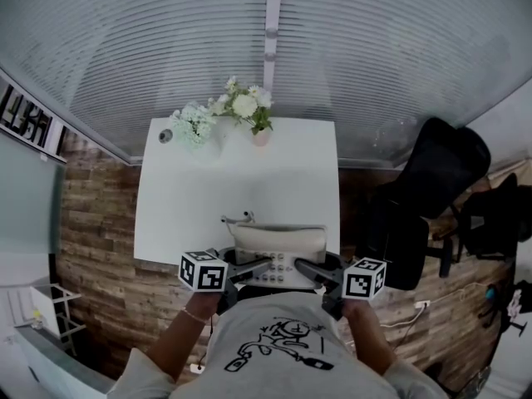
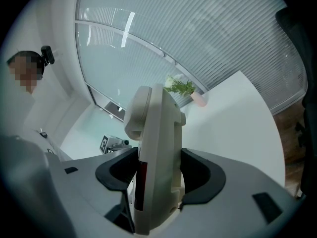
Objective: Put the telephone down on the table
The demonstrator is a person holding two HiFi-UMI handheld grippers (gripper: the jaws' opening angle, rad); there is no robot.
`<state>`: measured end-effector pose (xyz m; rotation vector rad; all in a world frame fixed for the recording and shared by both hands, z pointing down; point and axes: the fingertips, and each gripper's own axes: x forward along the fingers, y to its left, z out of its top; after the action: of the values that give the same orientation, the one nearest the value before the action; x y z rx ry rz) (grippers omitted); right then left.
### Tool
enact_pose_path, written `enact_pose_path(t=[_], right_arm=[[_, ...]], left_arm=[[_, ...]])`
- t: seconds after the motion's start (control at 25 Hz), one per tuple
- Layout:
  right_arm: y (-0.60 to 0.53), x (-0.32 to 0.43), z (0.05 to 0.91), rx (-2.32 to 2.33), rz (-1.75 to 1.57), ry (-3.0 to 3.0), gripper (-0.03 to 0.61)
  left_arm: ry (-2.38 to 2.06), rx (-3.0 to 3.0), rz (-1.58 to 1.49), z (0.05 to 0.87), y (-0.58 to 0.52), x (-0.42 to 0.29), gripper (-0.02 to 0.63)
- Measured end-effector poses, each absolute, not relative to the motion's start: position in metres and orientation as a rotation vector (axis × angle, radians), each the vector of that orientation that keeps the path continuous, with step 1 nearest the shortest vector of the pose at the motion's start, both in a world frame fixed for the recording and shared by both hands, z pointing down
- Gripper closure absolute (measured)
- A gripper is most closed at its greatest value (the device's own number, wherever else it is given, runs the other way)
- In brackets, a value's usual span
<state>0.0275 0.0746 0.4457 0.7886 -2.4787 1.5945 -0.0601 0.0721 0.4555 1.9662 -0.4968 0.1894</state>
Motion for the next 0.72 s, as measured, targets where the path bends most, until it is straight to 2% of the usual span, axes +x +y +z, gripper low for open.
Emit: enact_pose_path(t=[0.72], right_arm=[[0.023, 0.099, 0.449, 0.717, 1.603, -2.513, 0.298]], left_arm=[[-0.562, 1.957, 0.205, 0.453, 0.024, 0.010, 0.325]])
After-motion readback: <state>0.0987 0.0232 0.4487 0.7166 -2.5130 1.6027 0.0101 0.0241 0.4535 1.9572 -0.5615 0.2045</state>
